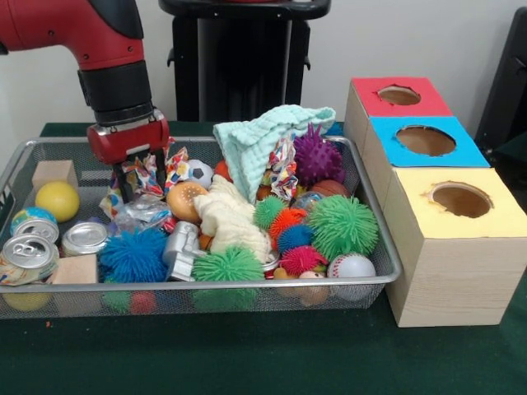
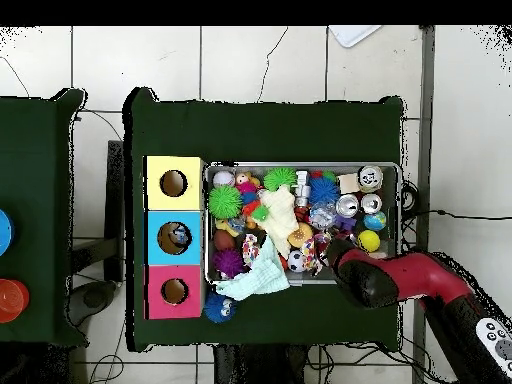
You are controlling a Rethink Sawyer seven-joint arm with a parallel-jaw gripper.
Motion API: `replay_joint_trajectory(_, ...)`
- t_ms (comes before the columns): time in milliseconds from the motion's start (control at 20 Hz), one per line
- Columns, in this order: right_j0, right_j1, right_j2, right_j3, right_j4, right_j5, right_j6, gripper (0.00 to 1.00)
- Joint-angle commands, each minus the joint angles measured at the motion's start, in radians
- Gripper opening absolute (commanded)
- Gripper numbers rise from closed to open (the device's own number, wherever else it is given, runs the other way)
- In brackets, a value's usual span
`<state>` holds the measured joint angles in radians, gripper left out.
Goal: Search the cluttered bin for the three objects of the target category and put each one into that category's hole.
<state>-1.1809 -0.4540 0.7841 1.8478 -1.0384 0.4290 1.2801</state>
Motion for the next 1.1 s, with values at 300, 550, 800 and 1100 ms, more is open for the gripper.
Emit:
replay_joint_trajectory(300,0.131,-0.134,0.048,0.096,0.08,0.049,0.006,1.0)
replay_joint_trajectory(550,0.136,-0.175,0.068,0.122,0.039,-0.064,0.014,1.0)
replay_joint_trajectory(800,0.141,-0.19,0.062,0.123,0.026,-0.101,0.018,1.0)
replay_joint_trajectory(1100,0.144,-0.164,0.041,0.113,-0.015,-0.179,0.031,1.0)
